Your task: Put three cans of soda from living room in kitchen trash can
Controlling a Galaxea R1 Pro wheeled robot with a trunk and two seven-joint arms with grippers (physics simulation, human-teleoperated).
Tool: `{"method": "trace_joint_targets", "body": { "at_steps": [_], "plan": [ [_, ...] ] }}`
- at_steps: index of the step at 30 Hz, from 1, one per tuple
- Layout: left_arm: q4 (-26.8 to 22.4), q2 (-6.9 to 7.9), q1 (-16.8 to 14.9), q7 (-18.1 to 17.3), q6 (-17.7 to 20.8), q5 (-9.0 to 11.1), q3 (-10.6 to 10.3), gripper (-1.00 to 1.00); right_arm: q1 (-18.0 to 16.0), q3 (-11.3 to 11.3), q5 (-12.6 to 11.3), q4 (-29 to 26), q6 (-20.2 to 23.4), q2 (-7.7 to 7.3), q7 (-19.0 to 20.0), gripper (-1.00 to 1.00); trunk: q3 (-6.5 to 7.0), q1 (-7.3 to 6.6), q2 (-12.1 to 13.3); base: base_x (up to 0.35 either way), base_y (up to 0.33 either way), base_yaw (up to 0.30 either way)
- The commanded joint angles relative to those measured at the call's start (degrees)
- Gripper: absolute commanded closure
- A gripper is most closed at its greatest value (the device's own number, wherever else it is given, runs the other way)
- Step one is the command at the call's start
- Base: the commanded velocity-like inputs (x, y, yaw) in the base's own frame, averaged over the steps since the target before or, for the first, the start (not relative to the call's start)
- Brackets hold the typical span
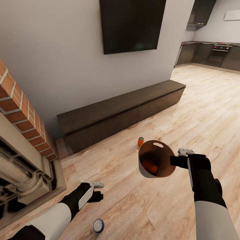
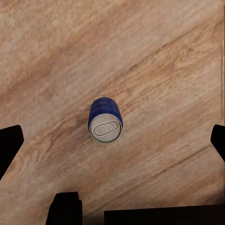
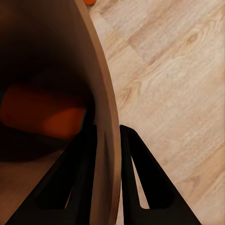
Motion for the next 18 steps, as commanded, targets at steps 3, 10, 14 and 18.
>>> {"method": "trace_joint_targets", "body": {
  "at_steps": [3, 10, 14, 18],
  "plan": [
    [0.02, -0.08, 0.01, -0.38, -1.46, -0.1, -0.08, -1.0, -0.03, 0.05, -1.23, -0.02, 0.18, 0.05, 0.35, 1.0, -0.54, 0.66, -1.22, 0.0, 0.0, 0.0],
    [0.03, -0.15, 0.01, -0.68, -2.48, -0.13, -0.12, -1.0, -0.01, 0.08, -1.21, -0.02, 0.18, 0.04, 0.35, 1.0, -1.79, 2.2, -4.03, 0.0, 0.0, 0.0],
    [0.03, -0.11, 0.01, -0.7, -2.57, -0.11, -0.08, -1.0, -0.04, 0.08, -1.19, -0.02, 0.18, 0.04, 0.35, 1.0, -2.51, 3.08, -5.63, 0.0, 0.0, 0.0],
    [0.03, -0.16, 0.05, -0.76, -2.6, -0.1, -0.06, -1.0, -0.01, 0.07, -1.19, -0.02, 0.18, 0.0, 0.35, 1.0, -3.23, 3.95, -7.24, 0.0, 0.0, 0.0]
  ]
}}
